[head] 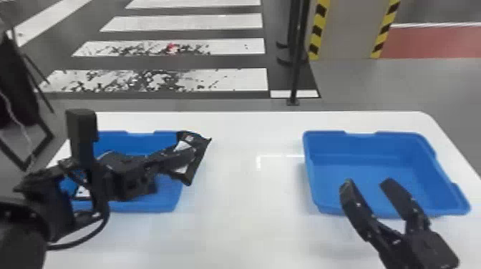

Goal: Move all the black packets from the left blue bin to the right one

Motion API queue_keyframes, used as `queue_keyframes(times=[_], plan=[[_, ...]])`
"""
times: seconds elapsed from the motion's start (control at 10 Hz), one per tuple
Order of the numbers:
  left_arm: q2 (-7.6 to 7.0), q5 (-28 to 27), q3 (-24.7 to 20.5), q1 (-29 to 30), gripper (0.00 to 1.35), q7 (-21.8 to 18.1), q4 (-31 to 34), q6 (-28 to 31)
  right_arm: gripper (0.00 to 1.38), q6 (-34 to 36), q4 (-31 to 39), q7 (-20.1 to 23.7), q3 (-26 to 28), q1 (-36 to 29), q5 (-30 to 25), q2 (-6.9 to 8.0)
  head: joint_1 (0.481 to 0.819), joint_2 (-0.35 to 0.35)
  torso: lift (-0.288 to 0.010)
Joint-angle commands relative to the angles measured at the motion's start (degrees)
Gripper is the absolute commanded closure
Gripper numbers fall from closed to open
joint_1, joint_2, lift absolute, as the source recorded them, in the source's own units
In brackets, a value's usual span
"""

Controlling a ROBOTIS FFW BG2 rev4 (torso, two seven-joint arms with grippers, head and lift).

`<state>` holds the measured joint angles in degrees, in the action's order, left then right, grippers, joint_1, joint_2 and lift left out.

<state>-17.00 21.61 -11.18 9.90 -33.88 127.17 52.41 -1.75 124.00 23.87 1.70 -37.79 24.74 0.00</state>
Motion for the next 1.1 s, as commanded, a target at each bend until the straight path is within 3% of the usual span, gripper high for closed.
queue_keyframes(times=[0.0,0.4,0.7,1.0], plan=[[1.09,3.9,1.8,1.1,1.21,0.0,0.0,-3.6,0.15,0.5,-2.9,2.3,-1.4,2.8,2.5,-0.26,0.695,0.046,-0.185],[1.80,11.4,9.7,0.1,1.21,0.0,-4.8,-9.1,0.14,11.6,-5.2,10.4,-5.5,8.0,9.9,-2.02,0.695,0.028,-0.185],[1.62,14.0,14.0,-0.2,1.21,-0.1,-5.6,-9.2,0.15,12.3,-6.6,11.6,-6.0,10.1,12.9,-2.46,0.695,0.015,-0.185],[2.06,14.9,15.5,-0.5,1.21,0.0,-6.0,-11.1,0.20,14.0,-6.4,12.4,-7.3,10.8,13.1,-2.81,0.695,-0.023,-0.185]])
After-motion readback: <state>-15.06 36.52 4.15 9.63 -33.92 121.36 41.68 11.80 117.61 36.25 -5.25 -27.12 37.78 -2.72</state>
